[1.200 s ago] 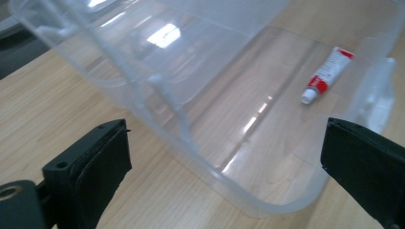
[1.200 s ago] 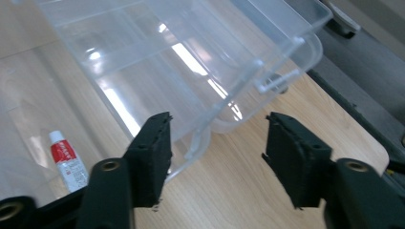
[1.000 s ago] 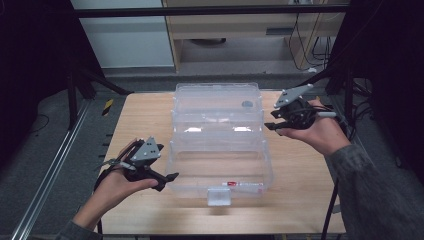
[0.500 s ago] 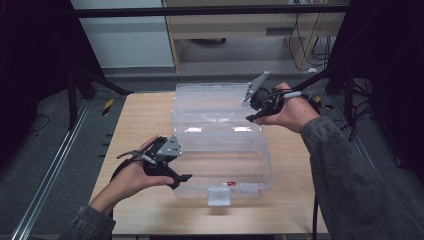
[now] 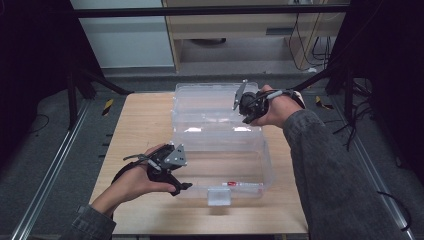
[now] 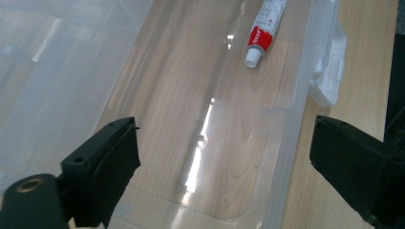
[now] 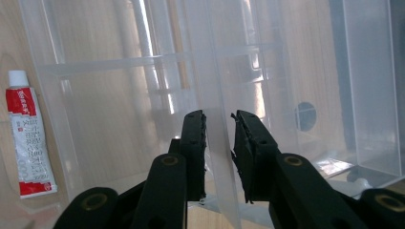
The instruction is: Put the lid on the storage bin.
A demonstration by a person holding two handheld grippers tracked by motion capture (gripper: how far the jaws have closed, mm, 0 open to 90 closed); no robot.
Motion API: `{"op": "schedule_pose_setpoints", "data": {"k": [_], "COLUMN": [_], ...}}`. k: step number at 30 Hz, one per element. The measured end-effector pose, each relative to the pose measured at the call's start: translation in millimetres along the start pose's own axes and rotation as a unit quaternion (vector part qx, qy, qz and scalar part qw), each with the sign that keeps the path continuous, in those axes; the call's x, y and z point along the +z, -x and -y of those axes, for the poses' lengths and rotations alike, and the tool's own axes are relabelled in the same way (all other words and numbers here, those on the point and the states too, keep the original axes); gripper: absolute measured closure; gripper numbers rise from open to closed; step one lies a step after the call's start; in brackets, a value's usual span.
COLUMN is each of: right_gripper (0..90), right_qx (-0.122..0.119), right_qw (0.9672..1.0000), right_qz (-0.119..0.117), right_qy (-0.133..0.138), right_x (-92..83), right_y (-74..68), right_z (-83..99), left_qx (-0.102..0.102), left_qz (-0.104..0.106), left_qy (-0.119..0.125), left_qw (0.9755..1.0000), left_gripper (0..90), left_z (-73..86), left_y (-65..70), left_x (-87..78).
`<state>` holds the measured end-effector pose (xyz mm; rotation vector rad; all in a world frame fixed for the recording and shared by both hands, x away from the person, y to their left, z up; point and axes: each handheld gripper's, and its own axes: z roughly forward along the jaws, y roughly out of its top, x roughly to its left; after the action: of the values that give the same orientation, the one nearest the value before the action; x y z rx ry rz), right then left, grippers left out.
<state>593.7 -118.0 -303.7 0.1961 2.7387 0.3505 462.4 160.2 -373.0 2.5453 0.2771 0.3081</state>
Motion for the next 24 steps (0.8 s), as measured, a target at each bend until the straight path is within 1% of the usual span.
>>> {"op": "schedule_pose_setpoints", "data": {"k": [1,3,5,7,10,11,14,16,17,18,19,20,21,22,24], "right_gripper": [76.0,80.2,82.0,82.9,83.3,83.3,83.2,83.1,83.0,82.9,82.9,82.7,82.5,82.2,82.1], "right_qx": [-0.009,-0.020,-0.036,-0.044,-0.038,-0.038,-0.033,-0.031,-0.030,-0.031,-0.031,-0.031,-0.031,-0.032,-0.033], "right_qw": [1.0000,0.9998,0.9993,0.9989,0.9992,0.9992,0.9994,0.9995,0.9995,0.9994,0.9994,0.9994,0.9995,0.9994,0.9994], "right_qz": [-0.002,-0.007,-0.005,-0.003,-0.003,-0.003,-0.004,-0.003,-0.003,-0.001,-0.001,0.000,0.000,0.004,0.005], "right_qy": [-0.001,-0.003,-0.013,-0.016,-0.016,-0.016,-0.011,-0.010,-0.010,-0.012,-0.012,-0.011,-0.011,-0.009,-0.009], "right_x": [0.4,-0.4,-1.1,-2.0,-3.4,-3.4,-3.4,-3.6,-3.6,-3.9,-3.9,-3.7,-3.6,-3.3,-3.3], "right_y": [0.3,-0.2,-2.4,-4.2,-4.6,-4.6,-4.5,-4.8,-4.9,-5.3,-5.3,-5.6,-6.0,-6.7,-6.9], "right_z": [-1.5,-4.2,-7.2,-8.3,-7.0,-7.0,-6.2,-6.1,-6.1,-6.5,-6.5,-6.5,-6.6,-6.4,-6.2], "left_qx": [0.001,0.001,0.002,0.001,-0.002,-0.002,0.012,0.018,0.020,0.018,0.015,0.012,0.009,0.010,0.013], "left_qz": [0.001,0.004,0.006,0.008,0.013,0.013,0.013,0.015,0.012,0.009,0.009,0.013,0.016,0.018,0.019], "left_qy": [-0.001,-0.007,-0.013,-0.021,-0.031,-0.031,-0.044,-0.046,-0.046,-0.046,-0.045,-0.046,-0.049,-0.051,-0.050], "left_qw": [1.0000,1.0000,0.9999,0.9998,0.9995,0.9995,0.9989,0.9987,0.9987,0.9987,0.9988,0.9988,0.9987,0.9985,0.9985], "left_gripper": [9.6,11.1,12.3,12.8,14.6,16.3,18.5,22.2,24.6,29.3,29.3,33.1,34.8,38.7,40.4], "left_z": [0.3,1.8,3.5,4.8,4.7,4.7,3.4,3.1,3.1,3.3,3.5,3.8,4.0,4.4,4.3], "left_y": [-0.3,-0.9,-1.1,-0.7,2.4,2.4,6.9,8.2,8.3,8.3,8.0,7.5,7.7,9.1,9.9], "left_x": [0.2,0.4,0.3,0.9,2.4,2.4,3.7,4.0,4.1,4.3,4.4,4.3,4.4,3.5,1.2]}}
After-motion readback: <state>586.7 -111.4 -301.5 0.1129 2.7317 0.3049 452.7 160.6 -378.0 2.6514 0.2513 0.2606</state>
